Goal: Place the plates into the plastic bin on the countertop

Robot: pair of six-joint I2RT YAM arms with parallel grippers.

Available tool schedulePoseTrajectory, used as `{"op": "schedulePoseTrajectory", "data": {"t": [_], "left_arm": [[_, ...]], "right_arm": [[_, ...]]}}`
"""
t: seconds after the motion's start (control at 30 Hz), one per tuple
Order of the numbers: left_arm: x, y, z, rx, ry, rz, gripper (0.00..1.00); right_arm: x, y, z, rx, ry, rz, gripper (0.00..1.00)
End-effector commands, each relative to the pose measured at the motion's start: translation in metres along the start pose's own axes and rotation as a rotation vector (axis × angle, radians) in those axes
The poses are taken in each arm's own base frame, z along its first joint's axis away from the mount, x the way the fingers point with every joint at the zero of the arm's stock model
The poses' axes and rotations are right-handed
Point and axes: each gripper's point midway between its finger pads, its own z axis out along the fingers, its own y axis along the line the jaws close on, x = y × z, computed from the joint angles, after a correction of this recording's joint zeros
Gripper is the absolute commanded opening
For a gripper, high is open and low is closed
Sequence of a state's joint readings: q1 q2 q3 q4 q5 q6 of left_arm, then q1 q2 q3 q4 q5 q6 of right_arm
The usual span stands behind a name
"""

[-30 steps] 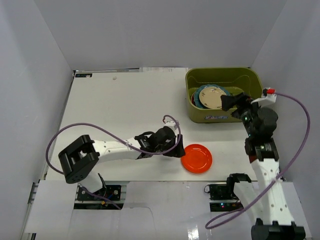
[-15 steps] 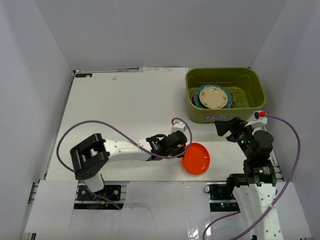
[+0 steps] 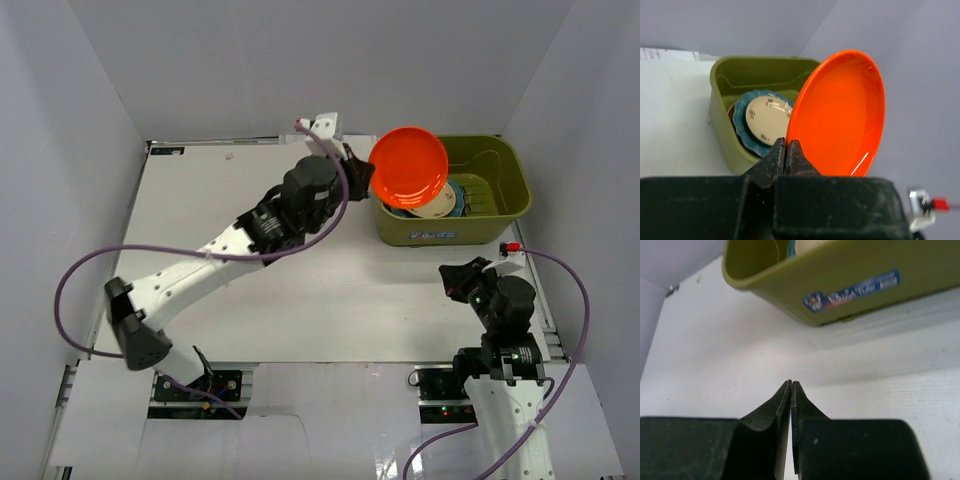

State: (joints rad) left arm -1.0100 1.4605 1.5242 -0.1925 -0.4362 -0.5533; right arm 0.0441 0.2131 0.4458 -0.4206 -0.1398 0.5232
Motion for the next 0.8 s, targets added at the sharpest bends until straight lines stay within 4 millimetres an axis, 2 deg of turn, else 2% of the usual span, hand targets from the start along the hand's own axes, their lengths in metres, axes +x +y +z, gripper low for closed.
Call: {"op": "schedulePoseTrajectory", "data": {"t": [0.0,0.03,0.07,0.1,0.13,0.17,0.2,0.23,0.27,0.3,0.33,0.37,0.4,0.43,0.5,0.53,0.6,0.63,0.67,0.77], "left_arm": [[0.042,0.016,0.078,-0.045,0.076,0.101,0.0],[0.044,0.018,0.094,-0.049,0.084,0.1,0.0],[0.018,0.009,0.109,-0.035,0.041,0.077,0.0],[0.022,0.007,0.124,-0.02,0.057,0.066,0.0],[0.059,0.023,0.152,-0.056,0.122,0.082,0.0],[0.059,0.027,0.166,-0.06,0.121,0.076,0.0],[0.065,0.023,0.188,-0.046,0.122,0.064,0.0],[0.068,0.023,0.199,-0.039,0.118,0.054,0.0],[0.047,0.015,0.207,-0.011,0.071,0.028,0.0],[0.054,0.015,0.216,0.01,0.076,0.008,0.0],[0.074,0.023,0.229,0.011,0.098,0.005,0.0],[0.076,0.025,0.234,0.021,0.089,-0.006,0.0],[0.092,0.033,0.238,0.012,0.108,-0.003,0.0],[0.091,0.03,0.243,0.035,0.077,-0.008,0.0],[0.104,0.037,0.249,0.038,0.086,-0.009,0.14],[0.105,0.04,0.251,0.034,0.089,-0.015,0.29],[0.105,0.04,0.252,0.044,0.102,-0.034,0.51],[0.101,0.038,0.25,0.053,0.101,-0.037,0.71],[0.085,0.028,0.244,0.074,0.079,-0.044,0.79],[0.053,0.004,0.227,0.151,0.048,-0.048,0.98]], "right_arm": [[0.028,0.0,0.003,-0.044,0.078,0.027,0.08],[0.033,0.003,0.003,-0.066,0.097,0.02,0.08],[0.036,0.005,0.004,-0.081,0.112,0.017,0.08],[0.041,0.006,0.004,-0.093,0.13,0.014,0.08],[0.046,0.009,0.003,-0.117,0.154,0.015,0.08],[0.05,0.01,0.002,-0.127,0.167,0.02,0.08],[0.058,0.011,0.002,-0.15,0.189,0.028,0.08],[0.06,0.012,0.002,-0.16,0.194,0.033,0.08],[0.063,0.013,0.001,-0.169,0.2,0.04,0.08],[0.067,0.013,0.0,-0.176,0.211,0.042,0.08],[0.069,0.012,0.0,-0.176,0.217,0.042,0.08],[0.07,0.012,-0.001,-0.177,0.219,0.038,0.08],[0.071,0.012,-0.001,-0.178,0.224,0.037,0.08],[0.071,0.013,-0.002,-0.184,0.225,0.037,0.08],[0.069,0.015,-0.002,-0.191,0.223,0.032,0.08],[0.068,0.016,-0.003,-0.194,0.222,0.031,0.08],[0.064,0.017,-0.003,-0.192,0.212,0.023,0.08],[0.062,0.018,-0.003,-0.191,0.209,0.021,0.08],[0.057,0.02,-0.004,-0.192,0.198,0.016,0.08],[0.046,0.026,-0.006,-0.199,0.176,0.008,0.1]]}}
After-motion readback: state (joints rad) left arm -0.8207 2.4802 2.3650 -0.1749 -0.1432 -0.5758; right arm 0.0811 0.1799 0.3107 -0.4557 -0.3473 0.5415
